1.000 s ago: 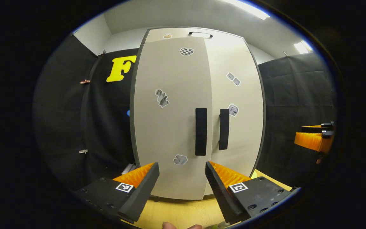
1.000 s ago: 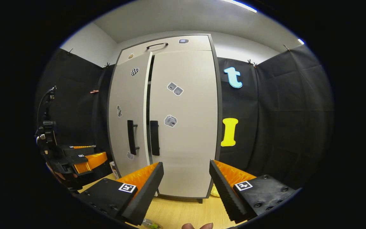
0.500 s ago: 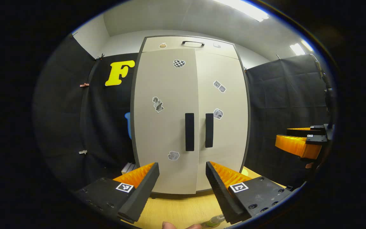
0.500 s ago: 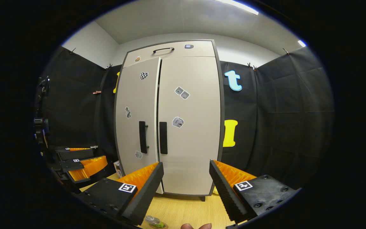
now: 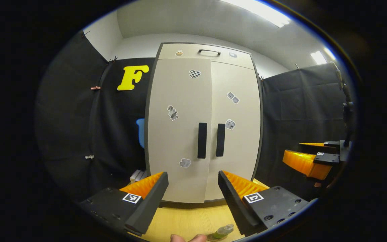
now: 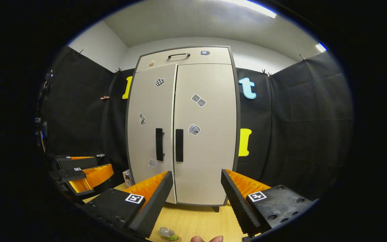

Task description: Grasp the bottle in the cabinet with the left hand and place it on the coaster, then close the right door with the right hand and the left door with the left hand.

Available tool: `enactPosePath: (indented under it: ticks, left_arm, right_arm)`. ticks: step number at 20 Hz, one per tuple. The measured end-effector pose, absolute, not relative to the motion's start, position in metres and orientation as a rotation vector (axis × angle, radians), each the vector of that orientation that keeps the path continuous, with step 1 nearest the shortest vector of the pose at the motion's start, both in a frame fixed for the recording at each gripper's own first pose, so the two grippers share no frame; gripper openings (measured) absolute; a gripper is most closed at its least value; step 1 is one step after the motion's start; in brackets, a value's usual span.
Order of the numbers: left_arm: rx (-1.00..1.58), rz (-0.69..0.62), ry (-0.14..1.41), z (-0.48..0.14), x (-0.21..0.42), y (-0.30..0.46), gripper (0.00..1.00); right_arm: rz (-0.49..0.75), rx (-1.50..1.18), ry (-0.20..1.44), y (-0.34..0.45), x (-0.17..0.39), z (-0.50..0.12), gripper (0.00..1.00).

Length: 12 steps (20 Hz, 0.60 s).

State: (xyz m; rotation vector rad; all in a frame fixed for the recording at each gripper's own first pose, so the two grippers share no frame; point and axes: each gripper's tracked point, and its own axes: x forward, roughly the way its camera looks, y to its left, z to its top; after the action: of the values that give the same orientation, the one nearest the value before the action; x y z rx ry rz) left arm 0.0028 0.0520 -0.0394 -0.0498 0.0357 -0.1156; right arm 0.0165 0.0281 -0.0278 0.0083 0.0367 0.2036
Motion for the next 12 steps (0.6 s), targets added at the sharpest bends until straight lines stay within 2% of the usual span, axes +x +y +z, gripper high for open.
enactPosePath:
  ticks: [12]
  left_arm:
    - [-0.004, -0.075, 0.033, -0.039, 0.009, 0.056, 0.95]
  right_arm:
    - [0.192, 0.027, 0.053, 0.026, 0.028, -0.037, 0.96]
